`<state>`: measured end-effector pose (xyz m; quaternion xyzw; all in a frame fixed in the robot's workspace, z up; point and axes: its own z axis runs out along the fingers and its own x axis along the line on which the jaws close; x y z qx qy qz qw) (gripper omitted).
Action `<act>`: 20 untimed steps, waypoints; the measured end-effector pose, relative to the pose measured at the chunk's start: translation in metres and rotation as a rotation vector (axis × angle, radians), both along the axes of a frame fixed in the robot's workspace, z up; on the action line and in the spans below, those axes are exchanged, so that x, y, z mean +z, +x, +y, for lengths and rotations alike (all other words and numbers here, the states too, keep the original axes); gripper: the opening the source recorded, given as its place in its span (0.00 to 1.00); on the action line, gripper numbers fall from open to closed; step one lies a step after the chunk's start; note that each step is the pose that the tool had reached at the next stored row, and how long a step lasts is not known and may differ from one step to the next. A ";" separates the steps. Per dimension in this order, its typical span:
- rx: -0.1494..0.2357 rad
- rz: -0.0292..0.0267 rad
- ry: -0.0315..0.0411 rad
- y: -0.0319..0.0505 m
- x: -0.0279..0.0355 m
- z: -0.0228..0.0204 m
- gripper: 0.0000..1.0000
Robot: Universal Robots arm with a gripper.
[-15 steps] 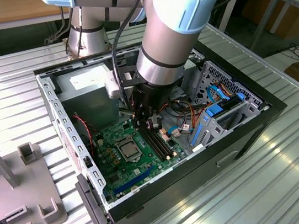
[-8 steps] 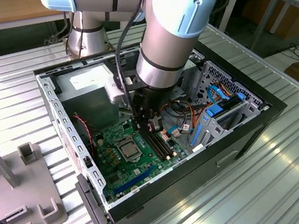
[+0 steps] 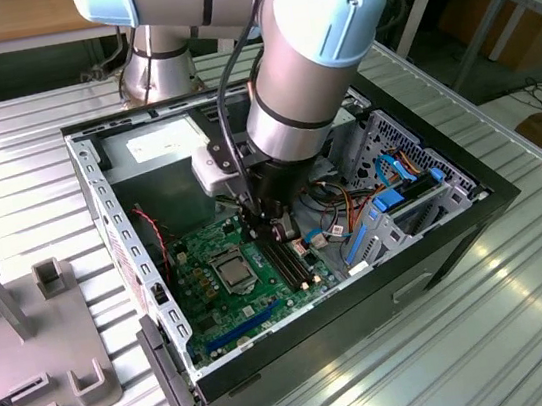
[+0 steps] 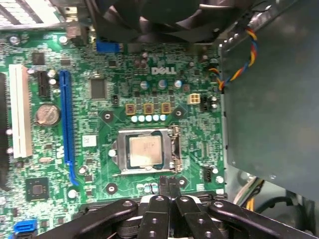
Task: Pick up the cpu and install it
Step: 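Install the first cpu locking lever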
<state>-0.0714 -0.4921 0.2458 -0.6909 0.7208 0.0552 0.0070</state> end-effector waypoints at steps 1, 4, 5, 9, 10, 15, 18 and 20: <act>0.002 0.0000 -0.0091 0.0001 -0.0007 0.0000 0.11; 0.006 0.0001 -0.0202 0.0001 -0.0035 0.0000 0.11; 0.008 0.0000 -0.0230 0.0002 -0.0049 0.0000 0.11; 0.014 0.0000 -0.0254 0.0002 -0.0084 -0.0002 0.11; 0.016 0.0000 -0.0255 0.0001 -0.0093 -0.0004 0.11; 0.025 -0.0001 -0.0274 0.0003 -0.0127 -0.0022 0.11; 0.030 -0.0002 -0.0292 0.0003 -0.0146 -0.0043 0.11; 0.033 -0.0002 -0.0311 0.0003 -0.0156 -0.0057 0.11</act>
